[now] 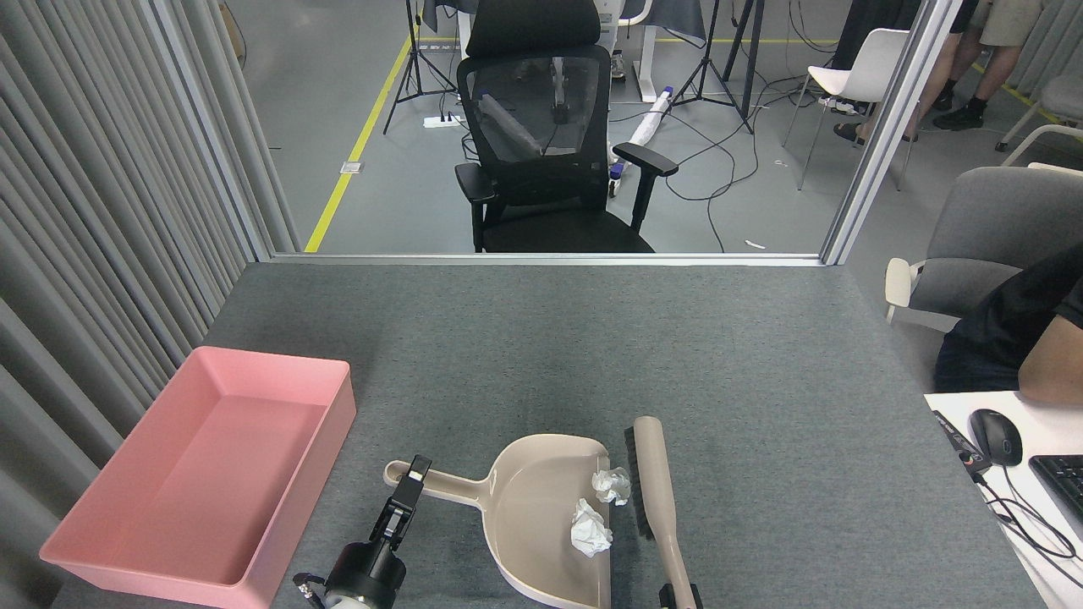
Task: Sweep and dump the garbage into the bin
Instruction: 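Sweep the paper balls into the dustpan with the brush in the right gripper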
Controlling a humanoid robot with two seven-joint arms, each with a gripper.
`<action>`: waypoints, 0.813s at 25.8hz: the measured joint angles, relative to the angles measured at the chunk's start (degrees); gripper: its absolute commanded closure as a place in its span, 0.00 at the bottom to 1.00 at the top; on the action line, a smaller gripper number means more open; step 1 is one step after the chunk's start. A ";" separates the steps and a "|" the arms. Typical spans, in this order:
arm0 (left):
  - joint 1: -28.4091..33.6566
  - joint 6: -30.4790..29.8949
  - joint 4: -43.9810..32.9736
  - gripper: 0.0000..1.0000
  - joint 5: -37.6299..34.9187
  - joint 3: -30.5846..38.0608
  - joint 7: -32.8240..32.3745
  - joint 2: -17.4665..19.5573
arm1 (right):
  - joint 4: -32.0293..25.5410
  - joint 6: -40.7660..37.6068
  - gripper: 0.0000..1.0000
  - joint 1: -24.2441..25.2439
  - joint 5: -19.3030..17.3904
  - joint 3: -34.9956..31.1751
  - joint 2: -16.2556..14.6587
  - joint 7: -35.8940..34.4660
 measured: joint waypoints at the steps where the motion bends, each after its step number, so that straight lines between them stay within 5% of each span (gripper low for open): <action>1: 0.00 0.01 0.02 1.00 0.01 0.01 0.00 0.00 | -0.01 -0.27 1.00 0.27 -0.02 -0.92 -0.17 -0.24; 11: 0.01 0.22 0.06 1.00 0.06 0.00 -0.07 0.02 | 1.97 -2.98 1.00 1.02 -0.02 -6.62 -0.54 -0.09; 21: 0.02 0.39 -0.14 1.00 0.06 -0.28 -0.11 0.00 | 4.90 -2.12 1.00 0.09 0.08 0.23 0.18 1.29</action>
